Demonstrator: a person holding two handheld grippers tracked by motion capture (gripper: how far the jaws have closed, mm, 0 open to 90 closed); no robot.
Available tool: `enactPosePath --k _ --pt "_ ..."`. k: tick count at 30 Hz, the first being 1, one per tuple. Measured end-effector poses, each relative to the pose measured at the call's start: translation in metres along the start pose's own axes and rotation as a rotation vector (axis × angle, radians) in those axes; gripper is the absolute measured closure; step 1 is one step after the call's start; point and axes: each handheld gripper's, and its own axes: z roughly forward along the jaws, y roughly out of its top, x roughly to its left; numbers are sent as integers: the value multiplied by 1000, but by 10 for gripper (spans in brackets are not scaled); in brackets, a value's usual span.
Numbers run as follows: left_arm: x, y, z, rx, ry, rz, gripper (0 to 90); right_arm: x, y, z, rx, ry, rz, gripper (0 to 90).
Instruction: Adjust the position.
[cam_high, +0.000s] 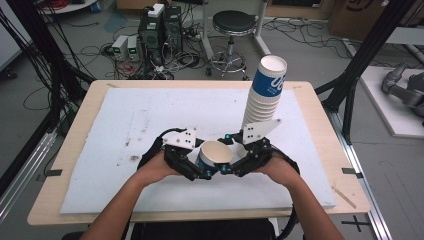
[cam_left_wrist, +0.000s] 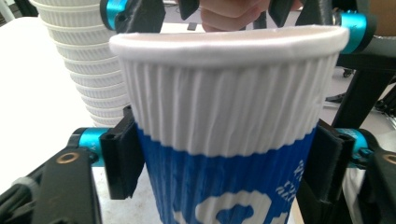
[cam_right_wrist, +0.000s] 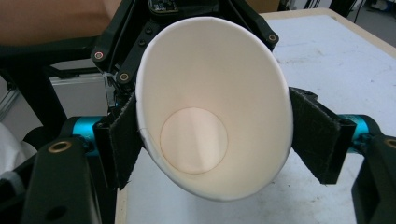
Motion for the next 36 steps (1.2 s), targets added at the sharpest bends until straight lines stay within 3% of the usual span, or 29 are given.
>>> enactPosePath --k 4,7,8,9,11,12,13,14,20,24,30,36 --pt "1 0 -1 -24 -7 -13 275 1 0 -1 -4 -4 6 228" --pt "2 -2 -2 -87 6 -36 274 2 2 -2 -46 -22 21 211" --pt "2 -2 -2 -87 6 -36 274 2 2 -3 -68 -31 21 206" --pt "3 -6 -3 -114 26 -59 275 1 2 -4 -96 -45 21 198" --pt "4 -9 -4 -124 42 -64 275 1 2 -10 -120 -68 33 199" --pt "5 -14 -7 -148 80 -67 274 1 1 -14 -136 -91 38 199" --pt "5 -14 -7 -148 80 -67 274 1 1 -14 -136 -91 38 199" --pt "6 -19 -11 -182 123 -93 273 2 -1 -19 -147 -101 47 199" --pt "8 -27 -27 -263 251 -127 265 3 -18 -27 -133 -149 67 199" --pt "10 -30 -39 -301 313 -142 263 4 -31 -34 -130 -187 77 199" --pt "11 -33 -54 -339 382 -154 260 6 -52 -47 -112 -258 95 199" --pt "11 -33 -64 -348 420 -155 258 4 -72 -59 -104 -328 118 198"
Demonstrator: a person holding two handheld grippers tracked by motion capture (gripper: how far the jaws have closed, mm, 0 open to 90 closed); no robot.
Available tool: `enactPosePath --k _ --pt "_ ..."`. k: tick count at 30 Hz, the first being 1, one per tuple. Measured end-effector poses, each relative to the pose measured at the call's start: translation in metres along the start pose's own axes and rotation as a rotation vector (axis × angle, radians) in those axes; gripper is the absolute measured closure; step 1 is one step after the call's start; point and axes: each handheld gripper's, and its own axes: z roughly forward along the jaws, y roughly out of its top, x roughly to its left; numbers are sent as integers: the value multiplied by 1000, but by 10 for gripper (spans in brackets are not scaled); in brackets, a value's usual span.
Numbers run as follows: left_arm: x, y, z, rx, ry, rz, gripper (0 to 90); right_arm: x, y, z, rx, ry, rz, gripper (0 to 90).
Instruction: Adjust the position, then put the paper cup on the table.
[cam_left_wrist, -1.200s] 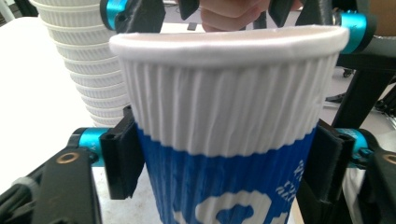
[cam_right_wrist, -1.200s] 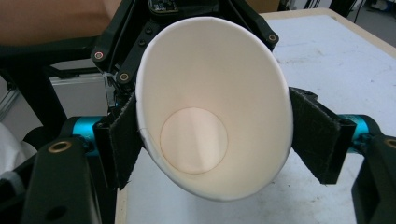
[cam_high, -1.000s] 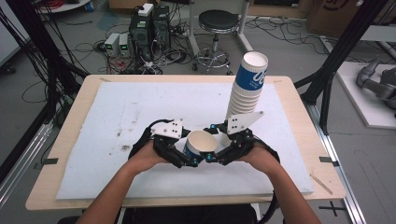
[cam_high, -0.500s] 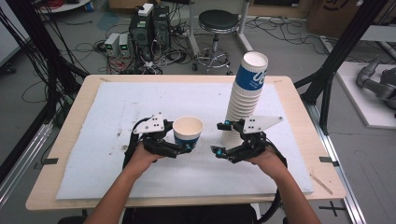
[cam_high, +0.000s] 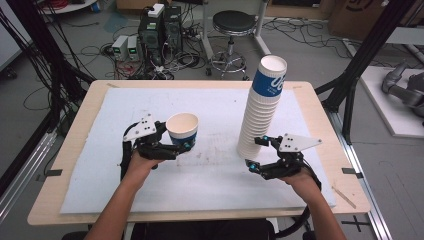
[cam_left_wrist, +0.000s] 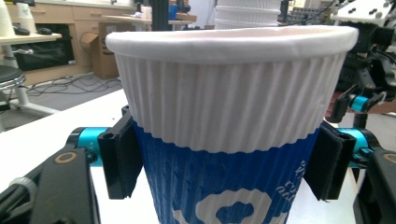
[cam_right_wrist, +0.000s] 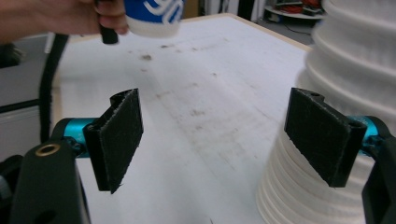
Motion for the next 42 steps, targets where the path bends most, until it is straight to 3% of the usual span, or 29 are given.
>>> enactPosePath --k 6,19,26,31,39,42 --pt "4 0 -5 -10 20 -7 258 -4 -7 -4 9 -50 5 199" --pt "17 0 -13 -48 63 -16 256 -5 -16 -7 31 -64 22 199" --pt "35 -4 -17 -81 86 10 258 -5 -19 -8 45 -63 26 199" --pt "46 -8 -18 -90 100 4 259 -6 -21 -9 39 -71 42 199" --pt "75 -20 -17 -87 207 -16 258 -5 -30 -13 44 -91 49 199" --pt "80 -26 -12 -64 215 -32 258 -4 -31 -13 47 -87 48 199"
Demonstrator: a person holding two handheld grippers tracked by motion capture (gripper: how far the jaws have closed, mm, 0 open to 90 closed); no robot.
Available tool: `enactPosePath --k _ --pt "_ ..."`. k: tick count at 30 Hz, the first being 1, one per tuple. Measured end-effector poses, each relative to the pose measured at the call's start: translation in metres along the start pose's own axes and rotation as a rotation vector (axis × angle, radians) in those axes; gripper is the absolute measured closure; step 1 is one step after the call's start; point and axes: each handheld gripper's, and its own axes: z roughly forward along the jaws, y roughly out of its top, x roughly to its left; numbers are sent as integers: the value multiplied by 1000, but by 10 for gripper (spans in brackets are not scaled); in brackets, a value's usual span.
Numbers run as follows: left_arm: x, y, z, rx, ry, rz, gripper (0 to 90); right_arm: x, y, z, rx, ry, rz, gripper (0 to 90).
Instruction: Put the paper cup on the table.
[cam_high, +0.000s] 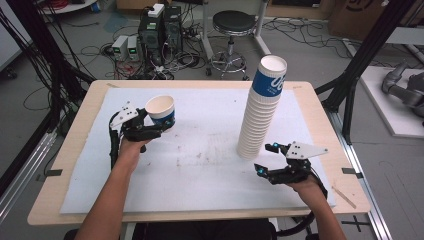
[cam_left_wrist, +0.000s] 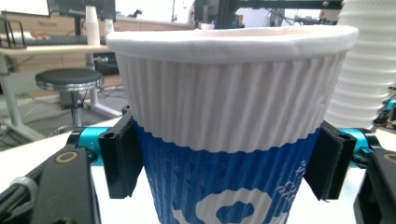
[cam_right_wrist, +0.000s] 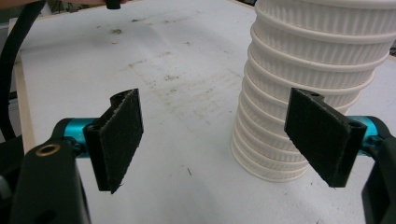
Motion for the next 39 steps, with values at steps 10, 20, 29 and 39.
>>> enactPosePath --k 10,20,29,39 --pt "7 -27 26 165 26 -15 255 1 0 3 6 -1 -7 199" --pt "7 -42 38 278 81 2 258 1 -1 4 5 2 -5 199" --pt "5 -39 38 357 127 -7 257 3 0 4 5 3 -11 199" --pt "-4 -39 28 495 120 -24 231 4 1 4 7 4 -13 200"
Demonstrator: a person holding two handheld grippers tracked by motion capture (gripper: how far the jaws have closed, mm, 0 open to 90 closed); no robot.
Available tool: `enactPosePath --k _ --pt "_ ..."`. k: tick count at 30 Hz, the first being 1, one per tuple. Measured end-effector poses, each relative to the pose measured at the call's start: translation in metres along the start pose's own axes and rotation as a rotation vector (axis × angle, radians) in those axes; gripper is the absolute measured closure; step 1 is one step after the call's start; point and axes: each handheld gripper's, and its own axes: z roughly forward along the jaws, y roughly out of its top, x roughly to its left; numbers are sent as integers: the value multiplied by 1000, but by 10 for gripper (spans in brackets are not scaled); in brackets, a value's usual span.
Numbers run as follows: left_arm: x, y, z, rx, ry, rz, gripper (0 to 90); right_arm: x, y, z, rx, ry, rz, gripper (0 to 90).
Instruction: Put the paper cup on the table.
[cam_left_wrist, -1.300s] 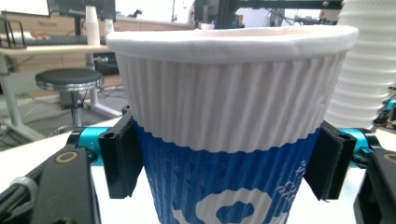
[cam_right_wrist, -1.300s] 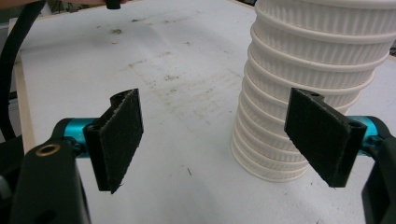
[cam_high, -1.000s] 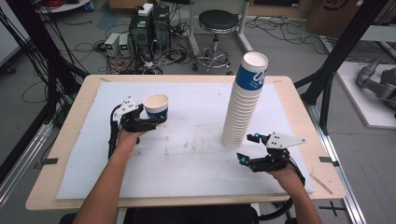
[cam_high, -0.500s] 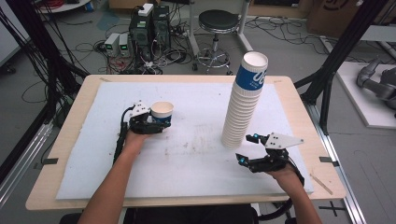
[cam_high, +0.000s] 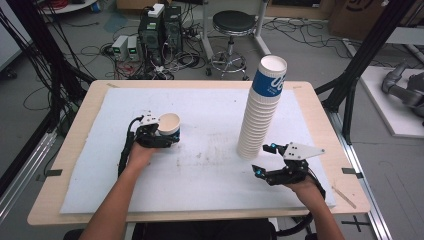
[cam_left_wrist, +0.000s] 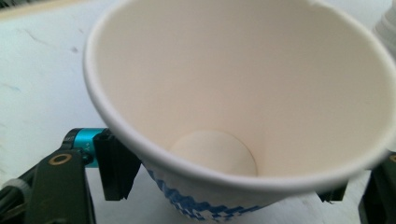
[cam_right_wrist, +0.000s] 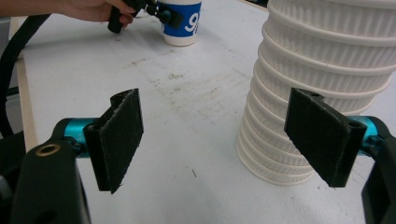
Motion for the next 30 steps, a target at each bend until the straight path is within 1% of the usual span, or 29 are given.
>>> enactPosePath --k 1,2,4,5,6,7,8,9,11,12,13,15,16,17,19,21,24,25,26,27,29,30 --pt "0 -1 1 22 -8 4 219 0 0 0 -4 3 -2 200" --pt "-1 -2 2 30 -16 -2 213 0 0 0 -4 3 -3 199" --pt "-1 -2 2 31 -22 -9 209 0 0 0 -6 0 -3 200" --pt "-2 -3 0 11 -15 -11 209 -1 0 0 -4 -1 -2 200" --pt "-3 -5 -2 -10 1 -16 209 -1 0 0 -2 0 -2 200" --pt "-3 -7 -3 -18 3 -24 210 -1 0 0 -3 1 -3 200" --pt "-2 -8 -4 -11 4 -24 209 -1 0 0 -1 4 -1 200" --pt "-2 -9 -6 -22 4 -30 210 -1 0 0 0 4 0 200" --pt "-3 -10 -9 -26 5 -20 210 -1 0 1 -1 4 -3 199" --pt "-3 -11 -11 -8 11 -12 210 -1 0 1 0 4 -6 200" --pt "-3 -13 -12 -6 14 -14 209 0 0 1 4 8 -1 200" --pt "-3 -15 -18 -18 18 -21 210 0 0 2 4 9 -6 200" --pt "-3 -15 -18 -18 18 -21 210 0 0 2 4 8 -7 200" --pt "-4 -18 -25 -32 22 -24 210 0 0 2 5 7 -5 200" --pt "-4 -22 -34 -52 23 -24 210 -1 0 1 3 6 1 200" --pt "-4 -26 -43 -83 20 -37 209 -2 0 1 -1 2 8 200" --pt "-4 -29 -55 -155 13 -64 210 -3 0 1 3 6 11 200" --pt "-4 -29 -55 -155 13 -64 209 -3 0 1 7 3 11 199" --pt "-4 -27 -62 -197 4 -81 209 -4 0 1 7 -2 8 199" --pt "-4 -27 -65 -212 -1 -83 206 -4 0 1 5 -4 7 199" --pt "-5 -27 -71 -242 -2 -70 205 -4 0 0 6 -4 11 199" --pt "-5 -27 -71 -242 -2 -70 205 -4 0 -1 8 -7 14 199"
